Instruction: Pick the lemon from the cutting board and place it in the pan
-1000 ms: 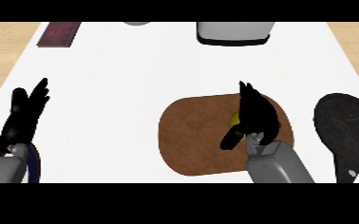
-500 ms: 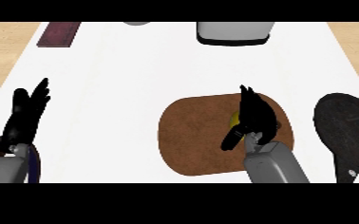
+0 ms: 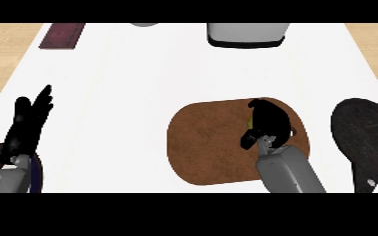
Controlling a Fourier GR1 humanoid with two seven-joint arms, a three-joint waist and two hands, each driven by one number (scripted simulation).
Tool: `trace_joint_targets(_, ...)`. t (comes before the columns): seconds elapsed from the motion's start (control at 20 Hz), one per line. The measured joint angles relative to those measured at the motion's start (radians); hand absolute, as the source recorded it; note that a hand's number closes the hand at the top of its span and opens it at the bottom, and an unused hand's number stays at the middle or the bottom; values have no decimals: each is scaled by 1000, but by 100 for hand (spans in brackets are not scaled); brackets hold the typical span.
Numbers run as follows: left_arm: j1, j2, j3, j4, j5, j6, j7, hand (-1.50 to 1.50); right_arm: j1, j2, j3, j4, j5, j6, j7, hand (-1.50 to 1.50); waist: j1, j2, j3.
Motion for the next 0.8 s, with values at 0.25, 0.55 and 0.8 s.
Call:
trace_joint_targets(0.25, -9, -19, 8, -8, -20, -5, 18, 0, -2, -30, 15, -4, 69, 13, -26, 150, -2, -1, 0)
trace_joint_targets(0.55, -5, -34, 32, -12, -38, -10, 23, 0, 78, -111, -8, -57, 81, 22, -130, 150, -16, -4, 0)
trace_joint_targets(0.8, 36, -23, 63, -4, -28, 2, 23, 0, 247, -369, -92, -118, -6, 27, -417, 150, -89, -17, 6)
